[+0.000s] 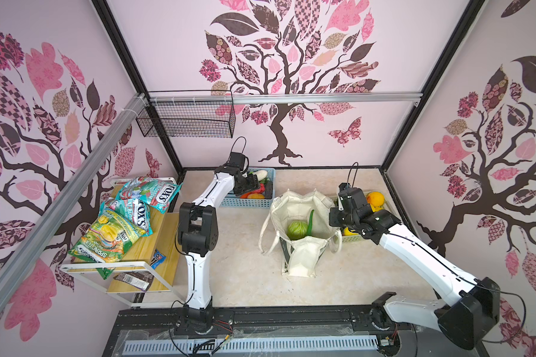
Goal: Place the food into the grocery bag and tie it
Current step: 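Close the left gripper on the red pepper and lift it from the basket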
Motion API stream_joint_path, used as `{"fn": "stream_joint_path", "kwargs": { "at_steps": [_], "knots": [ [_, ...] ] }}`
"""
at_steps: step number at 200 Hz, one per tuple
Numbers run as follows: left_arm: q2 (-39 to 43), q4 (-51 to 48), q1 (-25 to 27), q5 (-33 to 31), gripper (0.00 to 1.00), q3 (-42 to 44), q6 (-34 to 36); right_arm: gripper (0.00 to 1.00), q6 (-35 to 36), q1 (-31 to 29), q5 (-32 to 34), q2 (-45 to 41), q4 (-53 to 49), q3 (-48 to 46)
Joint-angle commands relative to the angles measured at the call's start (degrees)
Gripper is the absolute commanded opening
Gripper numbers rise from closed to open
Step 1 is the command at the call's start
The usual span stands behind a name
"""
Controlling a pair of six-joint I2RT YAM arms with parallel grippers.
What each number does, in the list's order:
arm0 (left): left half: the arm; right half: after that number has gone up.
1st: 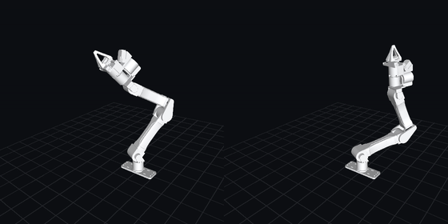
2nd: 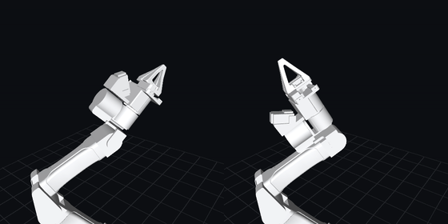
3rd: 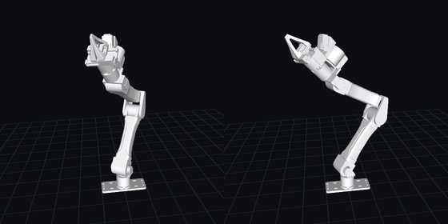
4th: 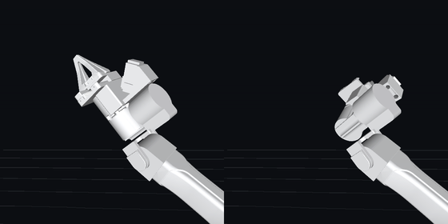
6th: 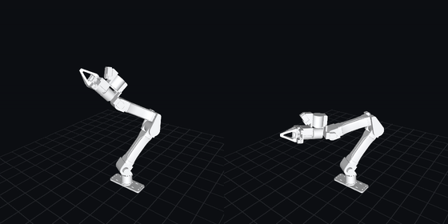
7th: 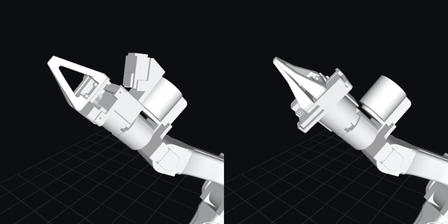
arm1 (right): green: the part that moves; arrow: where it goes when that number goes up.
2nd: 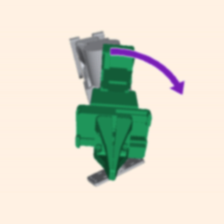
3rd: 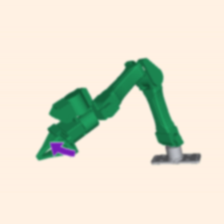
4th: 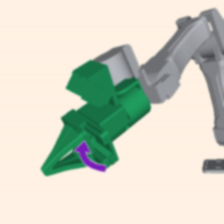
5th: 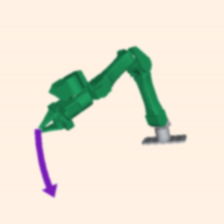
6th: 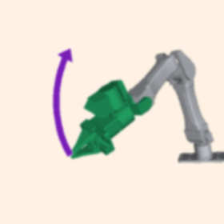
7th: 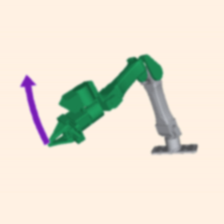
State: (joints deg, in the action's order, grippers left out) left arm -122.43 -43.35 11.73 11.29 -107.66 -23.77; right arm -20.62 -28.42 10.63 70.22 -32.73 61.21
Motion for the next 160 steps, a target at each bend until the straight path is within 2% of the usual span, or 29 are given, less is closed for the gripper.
{"fn": "stream_joint_path", "kwargs": {
  "at_steps": [1, 65, 98, 120, 128, 138, 160],
  "knots": [
    [-1.89, 1.33, 0.88, -3.71, 0.75, -1.98, 3.30, 0.02, -0.12, -0.03, -0.96, -0.96, -0.76, -0.48],
    [-5.68, 3.24, 6.85, -22.91, 0.78, -6.05, 9.79, 0.02, -0.21, -0.04, -1.29, -0.08, -0.59, -0.49],
    [-8.36, 4.76, 7.42, -24.15, 0.80, -7.27, 8.56, 0.02, 0.04, -0.04, -1.46, 0.45, -0.93, 0.07],
    [-10.03, 5.98, 8.69, -29.01, 0.81, -8.27, 9.35, 0.02, 0.24, -0.03, -1.48, 0.54, -1.20, 0.14],
    [-10.62, 6.87, 8.97, -29.98, 0.84, -8.40, 9.69, 0.02, 0.26, -0.02, -1.54, 0.55, -1.26, 0.24],
    [-11.38, 7.68, 9.03, -30.62, 0.93, -8.65, 9.64, 0.02, 0.35, -0.03, -1.51, 0.67, -1.45, 0.37],
    [-12.90, 9.13, 9.18, -31.24, 0.95, -8.98, 8.88, 0.02, 0.42, -0.03, -1.67, 1.04, -1.65, 0.84]
  ]
}}
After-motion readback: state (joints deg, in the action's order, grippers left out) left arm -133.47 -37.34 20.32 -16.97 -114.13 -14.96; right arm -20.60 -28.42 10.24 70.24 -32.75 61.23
